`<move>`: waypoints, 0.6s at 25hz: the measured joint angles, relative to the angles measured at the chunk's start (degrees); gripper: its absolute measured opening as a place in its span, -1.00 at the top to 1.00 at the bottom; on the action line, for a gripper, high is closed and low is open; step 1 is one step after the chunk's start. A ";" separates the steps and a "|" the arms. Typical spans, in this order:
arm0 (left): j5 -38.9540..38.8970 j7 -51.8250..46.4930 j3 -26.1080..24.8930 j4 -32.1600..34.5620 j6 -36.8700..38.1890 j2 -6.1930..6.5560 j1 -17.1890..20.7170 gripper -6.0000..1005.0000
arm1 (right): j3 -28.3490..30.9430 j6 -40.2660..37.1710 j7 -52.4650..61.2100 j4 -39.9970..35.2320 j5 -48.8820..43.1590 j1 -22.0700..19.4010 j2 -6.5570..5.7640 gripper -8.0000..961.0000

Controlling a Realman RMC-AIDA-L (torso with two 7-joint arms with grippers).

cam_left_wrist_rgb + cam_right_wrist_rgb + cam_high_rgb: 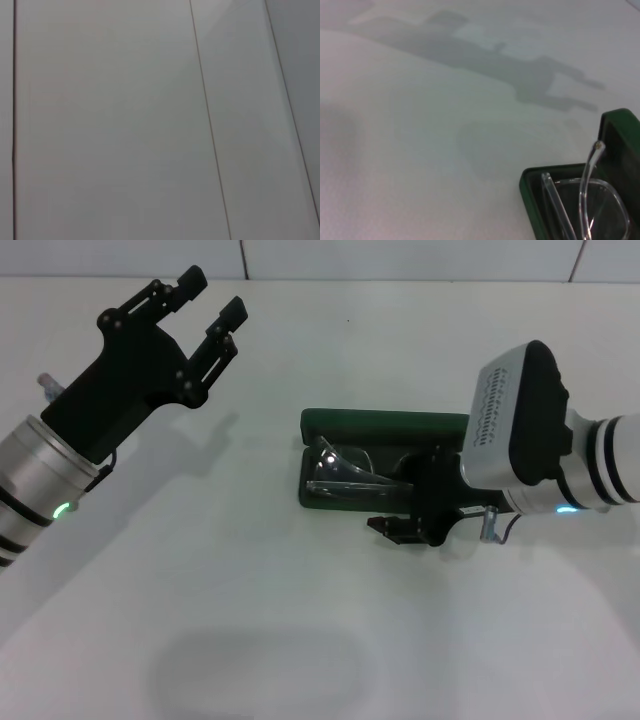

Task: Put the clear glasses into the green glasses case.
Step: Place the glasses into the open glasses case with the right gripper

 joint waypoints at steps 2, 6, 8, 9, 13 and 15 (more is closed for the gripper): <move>0.00 0.00 0.01 -0.03 0.00 0.00 -0.01 0.05 | 0.03 0.19 -0.03 -0.50 0.05 -0.26 0.01 -0.10; 0.00 0.00 0.02 -0.04 0.00 0.04 0.00 0.05 | 0.34 1.17 -0.31 -3.65 0.37 -2.13 -0.26 -0.09; 0.00 0.00 0.02 -0.04 0.00 0.05 0.00 0.05 | 0.59 1.22 -0.34 -4.48 0.37 -2.61 -0.31 -0.09; 0.00 0.00 0.02 -0.05 0.00 0.05 -0.02 0.05 | 1.34 1.05 -0.40 -6.06 0.15 -3.41 -0.33 -0.09; 0.00 0.00 0.02 0.04 -0.01 0.01 -0.03 0.05 | 1.56 0.90 -0.45 -7.91 0.14 -4.34 -0.33 -0.09; 0.00 0.00 0.02 0.20 -0.05 0.02 -0.04 0.05 | 1.56 0.47 -0.56 -8.53 0.19 -4.69 -0.33 -0.09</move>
